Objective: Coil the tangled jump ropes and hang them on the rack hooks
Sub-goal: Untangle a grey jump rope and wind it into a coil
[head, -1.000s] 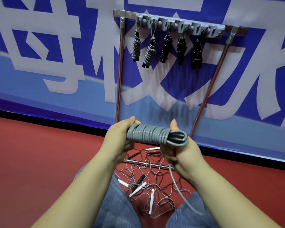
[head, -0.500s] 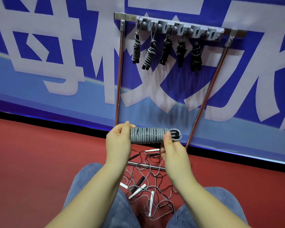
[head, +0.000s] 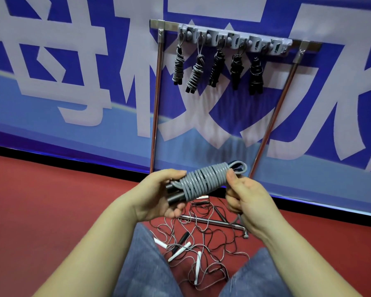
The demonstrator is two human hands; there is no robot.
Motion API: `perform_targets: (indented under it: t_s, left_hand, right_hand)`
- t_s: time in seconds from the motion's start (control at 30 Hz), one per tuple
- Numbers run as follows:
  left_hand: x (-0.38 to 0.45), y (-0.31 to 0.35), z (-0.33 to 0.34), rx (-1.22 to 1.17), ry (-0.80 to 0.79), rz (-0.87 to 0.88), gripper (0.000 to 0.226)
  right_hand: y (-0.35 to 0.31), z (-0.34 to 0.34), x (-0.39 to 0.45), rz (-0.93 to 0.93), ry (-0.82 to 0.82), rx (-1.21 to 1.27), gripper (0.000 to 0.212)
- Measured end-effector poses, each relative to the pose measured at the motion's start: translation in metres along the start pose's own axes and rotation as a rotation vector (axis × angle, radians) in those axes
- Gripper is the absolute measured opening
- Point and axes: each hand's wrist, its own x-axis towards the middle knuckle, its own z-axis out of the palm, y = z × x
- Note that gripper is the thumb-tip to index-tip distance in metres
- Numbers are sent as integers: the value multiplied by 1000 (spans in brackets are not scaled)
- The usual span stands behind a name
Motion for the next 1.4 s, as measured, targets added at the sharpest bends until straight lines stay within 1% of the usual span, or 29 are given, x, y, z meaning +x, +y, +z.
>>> perform_targets:
  t_s: [0.1, 0.13, 0.17, 0.2, 0.23, 0.27, 0.3, 0.33, 0.37, 0.4, 0.47, 0.53, 0.6, 0.67, 0.77, 0.8, 0.87, 0.9, 0.97, 1.03, 1.07, 1.13, 1.2, 1.27, 1.33, 1.4]
  left_hand:
    - [-3, 0, -2, 135, -332, -125, 73]
    - [-1, -2, -1, 173, -397, -135, 84]
    - [0, -4, 2, 194, -424, -123, 87]
    - [2, -6, 5, 203, -422, -97, 86]
    - [4, -8, 7, 211, -395, -64, 80]
    - [5, -10, 10, 234, -348, -32, 67]
    - [5, -11, 13, 273, -287, 2, 47]
    - [5, -11, 17, 329, -207, 30, 30]
    - [6, -12, 19, 402, -112, 53, 23]
    - [7, -13, 22, 480, -15, 74, 24]
    - [11, -15, 25, 616, 136, 132, 26]
    - [14, -17, 26, 682, 206, 155, 28]
    - [12, -17, 24, 650, 184, 142, 27]
    - [8, -16, 21, 568, 108, 115, 24]
    - [5, -15, 18, 392, 3, 60, 20]
    - [6, -15, 16, 318, -22, 31, 21]
    - [9, -17, 13, 197, -50, -32, 18]
    - [11, -19, 12, 158, -54, -58, 18]
    - [14, -21, 11, 93, -50, -105, 20]
    - [18, -20, 14, 33, -31, -137, 9]
    - [20, -19, 13, 6, -15, -148, 8]
    - [26, -16, 9, -23, 40, -155, 17]
    - [32, -16, 2, 13, 87, -142, 22]
    - [35, -17, -4, 71, 125, -122, 19]
    - [37, -18, -8, 190, 167, -98, 17]
    - [38, -17, -10, 362, 187, -101, 17]
  right_hand:
    - [-11, -3, -7, -40, -119, -210, 31]
    - [-13, -2, -9, -63, -163, -269, 27]
    - [-16, 0, -11, -83, -199, -282, 20]
    - [-17, 1, -11, -94, -224, -256, 12]
    - [-19, 3, -11, -89, -236, -216, 7]
    - [-17, 3, -10, -84, -234, -187, 7]
    - [-16, 3, -8, -85, -212, -188, 8]
    - [-11, 2, -6, -97, -170, -235, 7]
    - [-6, 2, -4, -109, -110, -299, 5]
    - [1, 2, -1, -117, -43, -361, 5]
    - [12, 4, 0, -119, 77, -426, 12]
    - [18, 7, 0, -136, 137, -487, 21]
    - [20, 9, -2, -151, 147, -553, 32]
    - [20, 10, -4, -159, 139, -587, 42]
    - [17, 9, -2, -177, 80, -680, 72]
    - [15, 7, -1, -179, 50, -732, 74]
    - [12, 1, 2, -178, -26, -848, 59]
    - [9, -1, 3, -175, -62, -909, 50]
    - [5, -7, 7, -165, -115, -1043, 37]
    - [1, -12, 11, -150, -148, -1168, 30]
    - [-1, -13, 12, -143, -159, -1220, 27]
    - [-5, -16, 14, -125, -177, -1298, 27]
    - [-8, -17, 15, -132, -189, -1371, 26]
    - [-13, -16, 15, -166, -210, -1478, 24]
    - [-17, -12, 15, -232, -256, -1598, 24]
    - [-24, -9, 17, -293, -297, -1663, 21]
